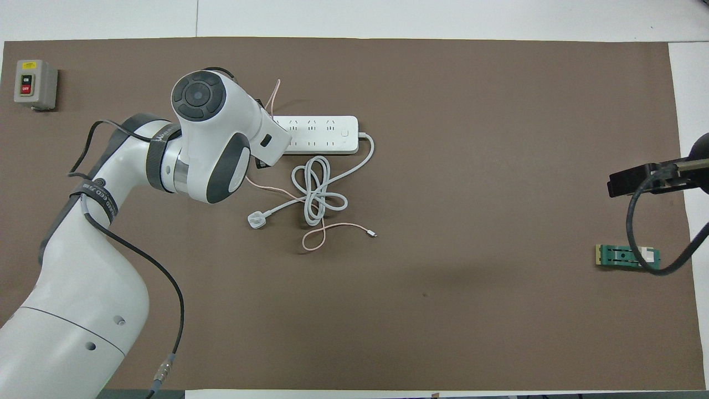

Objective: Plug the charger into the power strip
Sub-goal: 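Press the charger down into the socket with the left gripper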

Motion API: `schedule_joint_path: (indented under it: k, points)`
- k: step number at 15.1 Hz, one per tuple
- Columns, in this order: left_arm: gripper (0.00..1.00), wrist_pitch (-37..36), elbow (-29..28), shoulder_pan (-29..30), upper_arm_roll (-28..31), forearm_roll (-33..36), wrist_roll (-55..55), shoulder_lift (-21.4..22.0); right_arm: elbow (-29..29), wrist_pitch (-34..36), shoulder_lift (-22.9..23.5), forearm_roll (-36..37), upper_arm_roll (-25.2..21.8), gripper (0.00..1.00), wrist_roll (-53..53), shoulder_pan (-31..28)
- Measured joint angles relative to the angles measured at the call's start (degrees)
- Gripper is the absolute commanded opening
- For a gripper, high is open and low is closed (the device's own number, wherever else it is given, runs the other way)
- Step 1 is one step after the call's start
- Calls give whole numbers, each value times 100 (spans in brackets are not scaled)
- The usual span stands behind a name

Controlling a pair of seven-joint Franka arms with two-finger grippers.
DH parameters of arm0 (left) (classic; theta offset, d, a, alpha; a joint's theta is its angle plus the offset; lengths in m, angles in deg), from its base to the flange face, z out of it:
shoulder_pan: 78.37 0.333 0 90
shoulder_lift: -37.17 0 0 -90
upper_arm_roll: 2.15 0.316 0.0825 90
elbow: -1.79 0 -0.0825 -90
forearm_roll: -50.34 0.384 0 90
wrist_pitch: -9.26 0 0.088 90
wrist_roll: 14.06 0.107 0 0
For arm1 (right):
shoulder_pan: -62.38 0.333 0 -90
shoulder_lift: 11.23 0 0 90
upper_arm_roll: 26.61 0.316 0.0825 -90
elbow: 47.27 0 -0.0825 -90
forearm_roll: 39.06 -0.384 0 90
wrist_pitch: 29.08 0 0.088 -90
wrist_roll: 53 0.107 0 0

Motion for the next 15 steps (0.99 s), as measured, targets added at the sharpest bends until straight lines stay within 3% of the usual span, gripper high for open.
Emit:
schedule_joint_path:
  k: [11,15]
  points:
    - [0,-53,82,-107,12,384,23,-114,0,0,0,0,0,100,0,0]
    - [0,-774,721,-117,9,376,30,-446,0,0,0,0,0,100,0,0]
